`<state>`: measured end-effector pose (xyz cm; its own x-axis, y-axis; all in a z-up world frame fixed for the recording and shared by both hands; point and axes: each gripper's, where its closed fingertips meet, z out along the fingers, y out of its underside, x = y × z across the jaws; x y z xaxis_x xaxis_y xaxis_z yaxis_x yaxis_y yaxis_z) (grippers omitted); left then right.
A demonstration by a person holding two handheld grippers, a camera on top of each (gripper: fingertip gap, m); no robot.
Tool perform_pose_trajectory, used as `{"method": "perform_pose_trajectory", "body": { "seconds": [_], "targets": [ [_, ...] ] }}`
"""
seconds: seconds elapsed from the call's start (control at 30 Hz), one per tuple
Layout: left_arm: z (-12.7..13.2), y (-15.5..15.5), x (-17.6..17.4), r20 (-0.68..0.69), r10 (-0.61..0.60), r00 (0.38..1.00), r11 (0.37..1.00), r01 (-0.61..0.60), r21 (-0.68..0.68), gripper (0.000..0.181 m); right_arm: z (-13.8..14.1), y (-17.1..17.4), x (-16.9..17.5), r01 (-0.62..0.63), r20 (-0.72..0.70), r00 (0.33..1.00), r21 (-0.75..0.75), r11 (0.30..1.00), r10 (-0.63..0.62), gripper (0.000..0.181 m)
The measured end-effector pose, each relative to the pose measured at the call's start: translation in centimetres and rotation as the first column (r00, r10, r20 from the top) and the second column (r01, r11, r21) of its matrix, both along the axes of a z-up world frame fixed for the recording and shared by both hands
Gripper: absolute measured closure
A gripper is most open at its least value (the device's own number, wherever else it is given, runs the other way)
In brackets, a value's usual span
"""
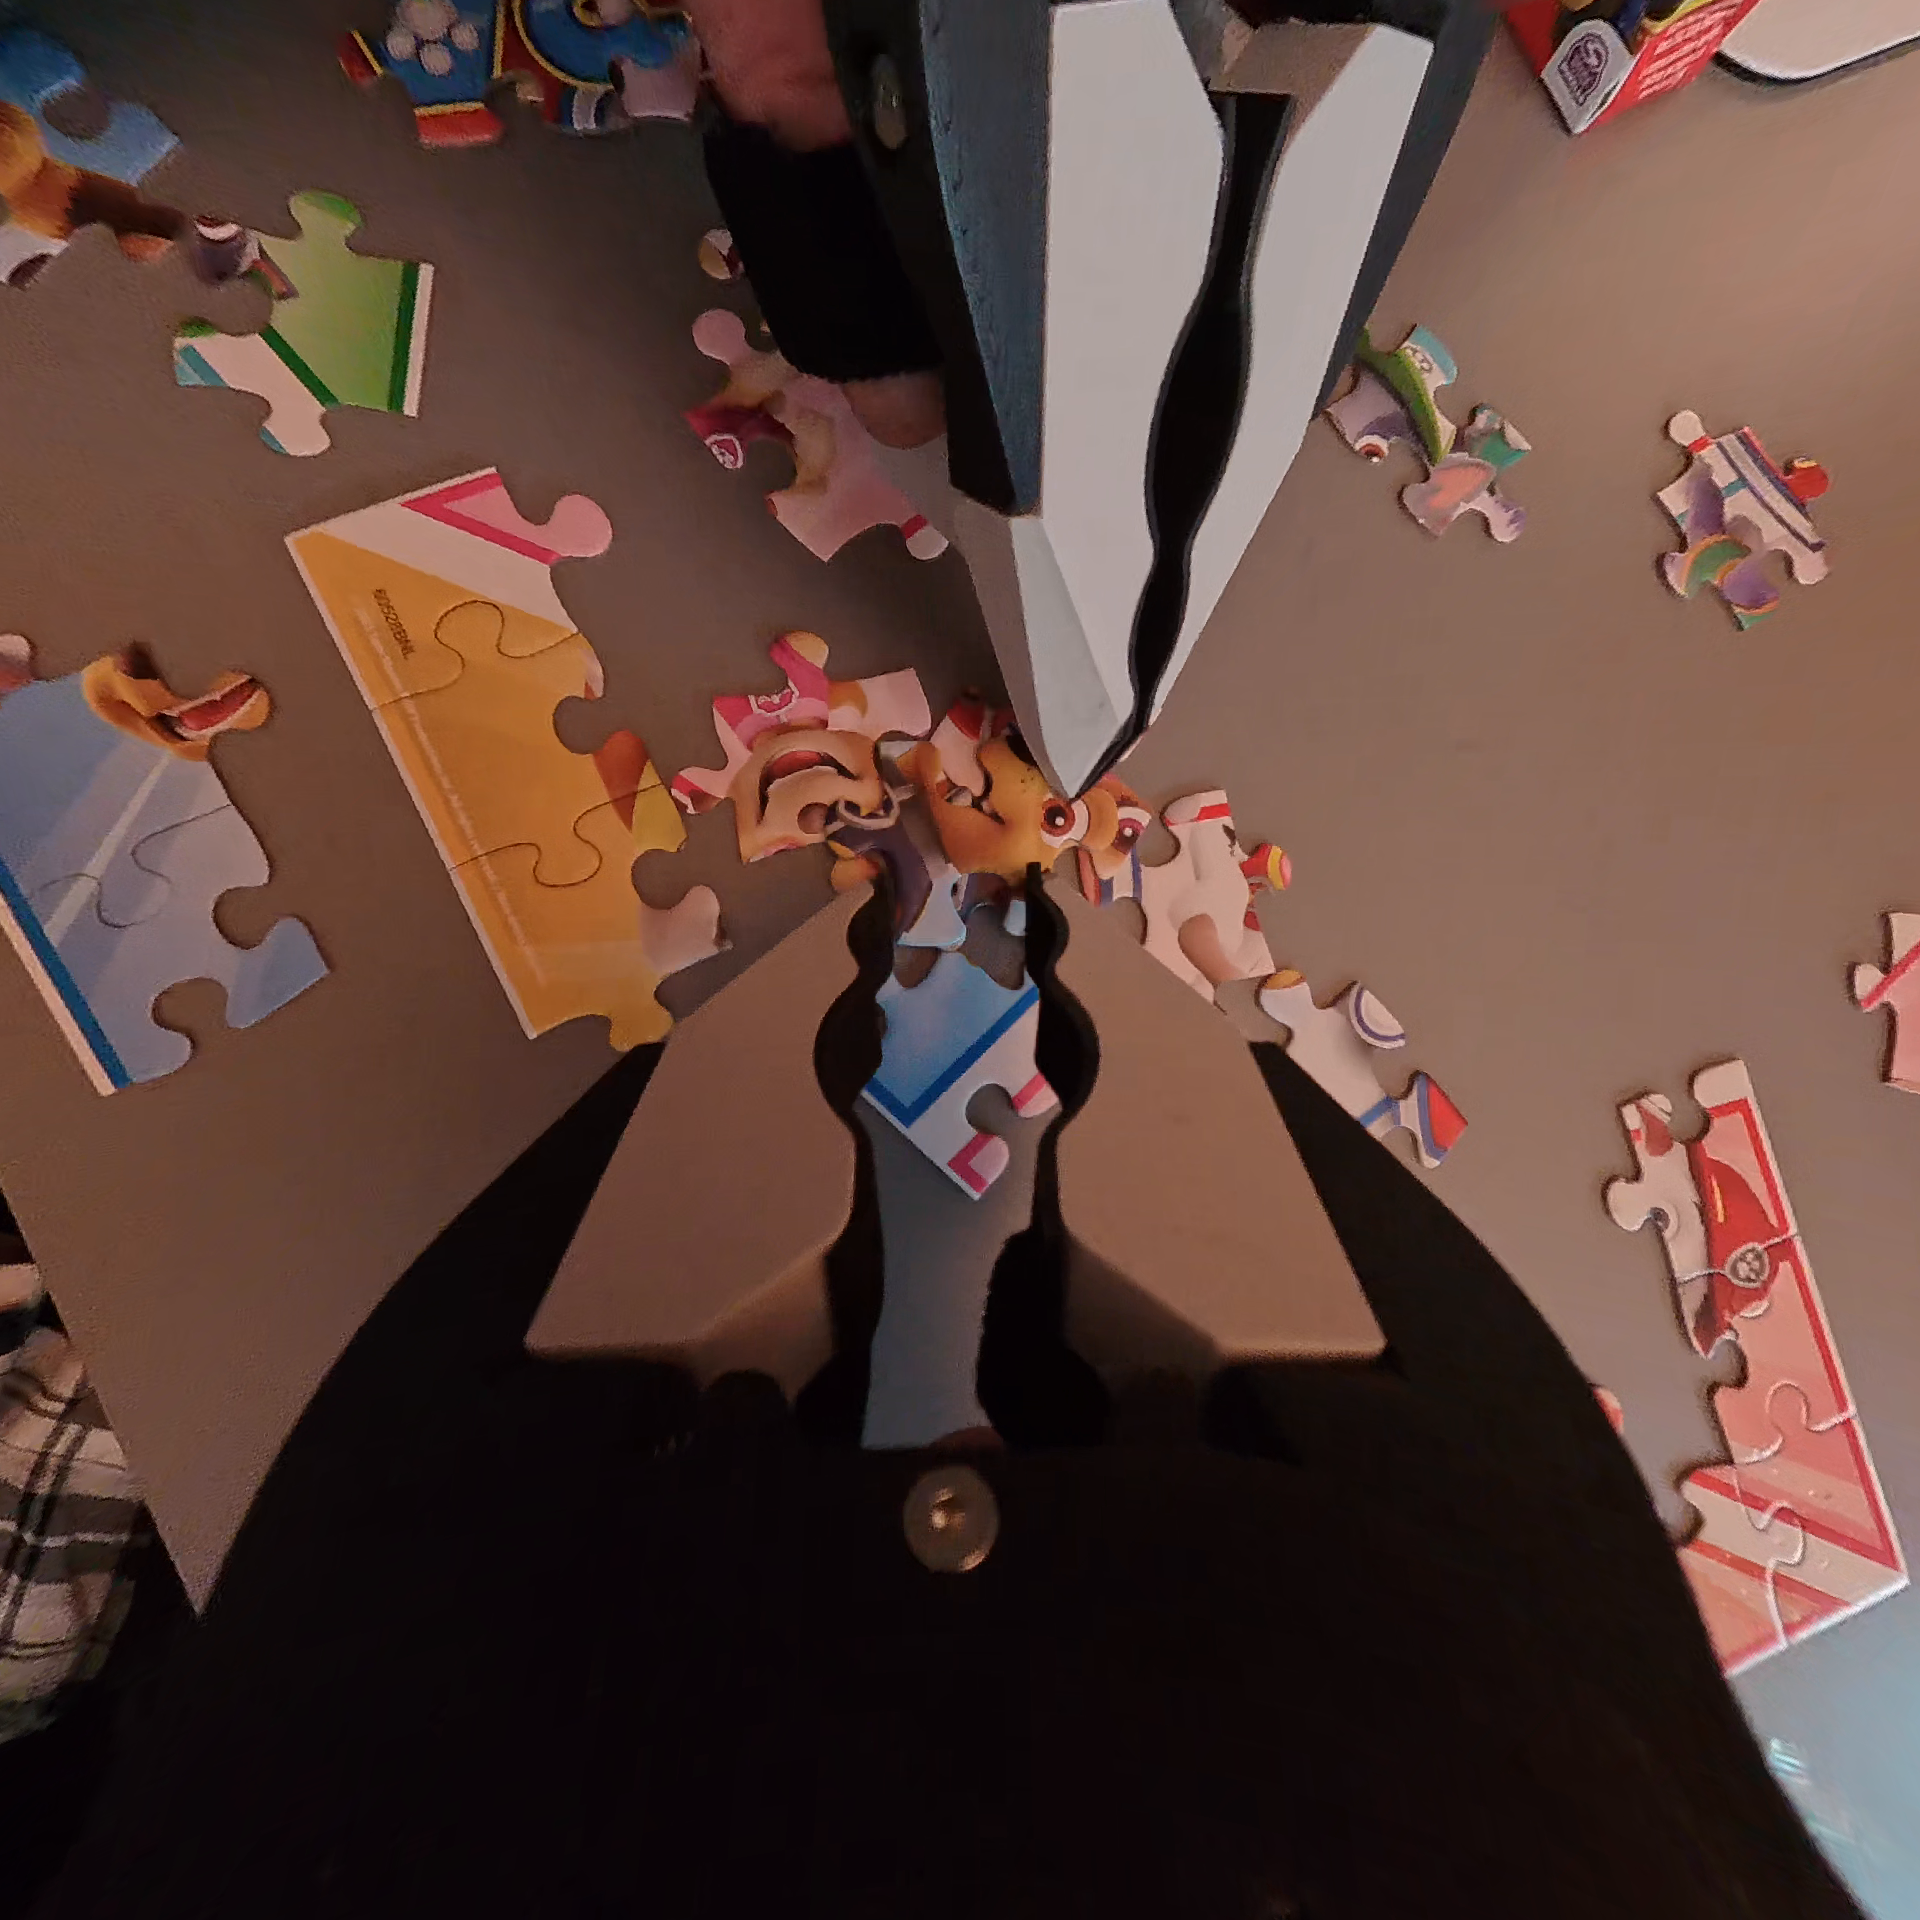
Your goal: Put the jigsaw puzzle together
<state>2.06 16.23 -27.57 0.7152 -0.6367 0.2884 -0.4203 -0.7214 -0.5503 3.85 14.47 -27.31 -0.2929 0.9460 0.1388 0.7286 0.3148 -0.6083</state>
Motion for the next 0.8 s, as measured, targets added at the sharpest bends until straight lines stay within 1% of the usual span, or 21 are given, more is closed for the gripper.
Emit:
{"method": "perform_pose_trajectory", "body": {
  "seconds": [0.07,0.1,0.13,0.3,0.37,0.4,0.47,0.5,0.57,0.67,0.73,0.8],
  "targets": [
    [0.0,0.1,-0.2,0.001,0.009,1.000,1.000,-0.009,-0.001,0.181,0.0,0.0,-0.1,0.007,-0.005,1.000,-0.009,1.000,-0.007,0.159],
    [0.0,0.3,-0.5,-0.011,0.024,1.000,1.000,-0.024,0.008,0.181,0.0,0.1,-0.1,0.006,-0.006,1.000,-0.001,1.000,-0.006,0.164],
    [0.0,0.4,-0.7,-0.016,0.032,0.999,0.999,-0.032,0.008,0.181,0.0,0.3,-0.1,0.005,-0.006,1.000,0.011,1.000,-0.005,0.173],
    [0.5,0.5,-1.4,0.004,0.066,0.998,0.998,-0.066,0.013,0.181,0.1,1.0,-0.8,0.006,-0.015,1.000,0.015,1.000,-0.006,0.173],
    [0.7,1.1,-2.5,0.000,0.121,0.993,0.992,-0.121,0.029,0.179,0.5,2.1,-1.6,0.045,-0.044,0.998,0.020,0.999,-0.044,0.177],
    [0.7,1.3,-3.1,-0.015,0.146,0.989,0.989,-0.145,0.036,0.177,0.5,2.8,-1.9,0.073,-0.041,0.997,0.031,0.997,-0.072,0.175],
    [0.9,1.7,-4.4,-0.049,0.198,0.979,0.979,-0.195,0.059,0.171,0.8,3.5,-1.7,0.093,-0.027,0.995,0.048,0.995,-0.092,0.152],
    [1.1,1.6,-4.5,-0.053,0.203,0.978,0.978,-0.200,0.062,0.169,1.3,3.1,-1.5,0.077,-0.045,0.996,0.037,0.996,-0.075,0.156],
    [1.5,1.4,-4.9,-0.093,0.205,0.974,0.977,-0.198,0.074,0.166,1.9,2.0,-0.8,0.046,-0.044,0.998,-0.006,0.999,-0.047,0.156],
    [2.7,0.8,-4.4,-0.136,0.180,0.974,0.981,-0.168,0.094,0.162,1.5,0.4,0.2,-0.001,-0.008,1.000,-0.035,0.999,0.000,0.154],
    [4.1,0.1,-4.0,-0.172,0.170,0.970,0.981,-0.150,0.119,0.161,1.2,-1.1,0.4,-0.035,0.017,0.999,-0.079,0.996,0.036,0.151],
    [5.5,-0.7,-3.6,-0.193,0.157,0.969,0.981,-0.130,0.143,0.161,1.0,-1.8,0.1,-0.052,0.020,0.998,-0.086,0.995,0.054,0.148]
  ]
}}
